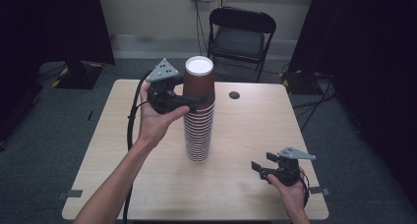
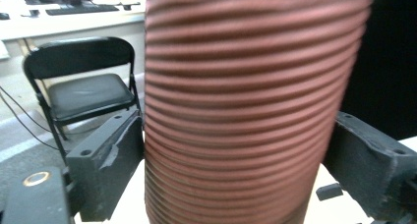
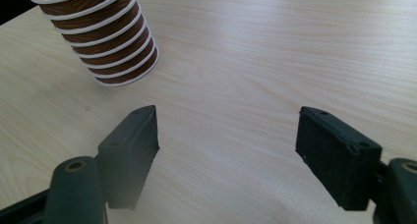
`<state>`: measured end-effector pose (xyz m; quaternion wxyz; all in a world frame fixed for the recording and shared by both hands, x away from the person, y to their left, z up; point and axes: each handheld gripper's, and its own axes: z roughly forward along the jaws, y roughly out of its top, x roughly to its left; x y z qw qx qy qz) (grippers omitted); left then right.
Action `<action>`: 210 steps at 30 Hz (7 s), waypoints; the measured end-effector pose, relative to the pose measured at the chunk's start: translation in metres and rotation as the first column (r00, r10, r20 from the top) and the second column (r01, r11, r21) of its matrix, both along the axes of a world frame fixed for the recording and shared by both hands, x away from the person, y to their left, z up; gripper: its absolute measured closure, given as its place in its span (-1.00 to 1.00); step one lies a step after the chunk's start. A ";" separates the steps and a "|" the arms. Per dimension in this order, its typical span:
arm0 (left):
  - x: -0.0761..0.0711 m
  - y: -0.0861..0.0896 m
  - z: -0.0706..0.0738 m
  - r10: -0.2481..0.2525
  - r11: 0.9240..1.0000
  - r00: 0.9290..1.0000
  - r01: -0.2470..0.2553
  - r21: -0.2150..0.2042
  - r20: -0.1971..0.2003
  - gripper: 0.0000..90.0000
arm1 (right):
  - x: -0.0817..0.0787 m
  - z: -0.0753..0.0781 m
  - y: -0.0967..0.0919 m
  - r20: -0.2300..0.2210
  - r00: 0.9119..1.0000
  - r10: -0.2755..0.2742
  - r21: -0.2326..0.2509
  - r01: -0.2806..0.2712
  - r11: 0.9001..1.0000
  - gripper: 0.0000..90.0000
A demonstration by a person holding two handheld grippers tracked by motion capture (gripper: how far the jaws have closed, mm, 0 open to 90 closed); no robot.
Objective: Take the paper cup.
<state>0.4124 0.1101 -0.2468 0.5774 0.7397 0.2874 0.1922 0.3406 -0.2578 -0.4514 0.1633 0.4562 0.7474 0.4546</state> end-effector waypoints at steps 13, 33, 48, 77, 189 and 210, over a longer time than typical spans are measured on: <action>0.011 -0.019 -0.012 0.033 0.998 0.999 -0.032 0.051 -0.023 -0.82 | 0.001 -0.001 0.002 -0.010 1.000 0.012 -0.010 -0.012 1.000 -0.41; 0.008 -0.016 -0.003 0.029 0.999 1.000 -0.029 0.023 0.001 -0.77 | 0.001 -0.001 0.000 -0.010 1.000 0.008 -0.013 -0.008 1.000 -0.40; 0.004 -0.017 0.019 0.050 0.997 0.996 -0.046 -0.061 0.068 -0.76 | 0.001 -0.002 0.000 -0.015 1.000 0.001 -0.013 -0.001 1.000 -0.45; -0.014 -0.009 0.052 0.087 0.988 0.983 -0.064 -0.142 0.162 -0.75 | 0.001 -0.003 -0.001 -0.021 1.000 0.003 0.005 -0.003 1.000 -0.44; -0.091 0.032 -0.141 -0.108 0.960 0.893 -0.020 -0.279 -0.437 -0.75 | -0.043 0.023 0.129 0.244 0.900 0.360 -0.124 -0.340 0.932 0.01; -0.090 0.028 -0.140 -0.242 0.896 0.814 -0.021 -0.444 -0.528 -0.74 | -0.039 0.049 0.160 0.487 0.808 0.333 -0.062 -0.348 0.935 0.50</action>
